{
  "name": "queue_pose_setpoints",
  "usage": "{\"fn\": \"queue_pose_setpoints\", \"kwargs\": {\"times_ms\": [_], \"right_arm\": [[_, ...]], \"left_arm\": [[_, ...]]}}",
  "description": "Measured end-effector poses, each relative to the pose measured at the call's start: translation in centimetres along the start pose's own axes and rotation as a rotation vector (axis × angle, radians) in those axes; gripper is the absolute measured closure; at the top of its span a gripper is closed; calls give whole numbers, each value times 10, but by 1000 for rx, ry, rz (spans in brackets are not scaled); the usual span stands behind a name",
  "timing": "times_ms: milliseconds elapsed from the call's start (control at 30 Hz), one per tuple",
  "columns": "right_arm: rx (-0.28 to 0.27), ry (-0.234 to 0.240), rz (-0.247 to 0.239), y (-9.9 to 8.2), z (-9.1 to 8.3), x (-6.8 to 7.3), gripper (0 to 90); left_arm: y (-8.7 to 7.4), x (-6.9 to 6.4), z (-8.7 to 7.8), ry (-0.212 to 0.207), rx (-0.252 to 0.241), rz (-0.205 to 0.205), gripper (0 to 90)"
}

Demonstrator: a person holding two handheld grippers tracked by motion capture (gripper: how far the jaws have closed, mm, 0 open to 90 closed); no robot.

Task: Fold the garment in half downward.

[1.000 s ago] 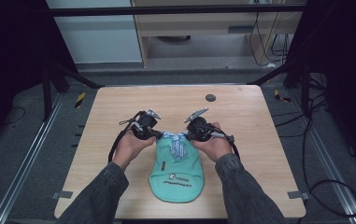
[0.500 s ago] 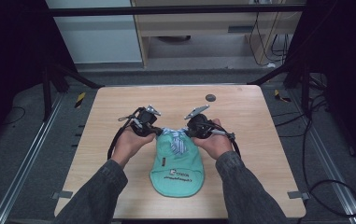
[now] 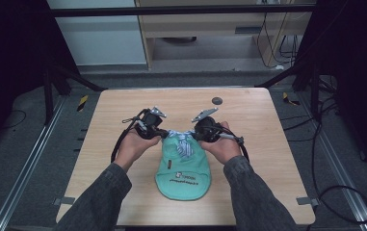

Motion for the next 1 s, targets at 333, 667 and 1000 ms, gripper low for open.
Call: {"fn": "queue_pose_setpoints", "kwargs": {"times_ms": [333, 667, 1000], "right_arm": [[-3, -26, -7, 8, -2, -6, 828], [-23, -54, 24, 20, -2, -21, 820], [-41, -50, -14, 3, -2, -8, 817]], "left_arm": [[15, 8, -1, 30, -12, 15, 868], [27, 15, -2, 54, -44, 6, 865], [11, 0, 0, 66, -60, 41, 863]]}}
Point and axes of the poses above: each handheld gripper's, and its own axes: z roughly forward along the jaws, y roughly out of its top, x roughly to its left, the point moved 10 cm from there along z, roughly forward along the jaws, and after that the axes turned 10 degrees about y, right-handed, at the moved point
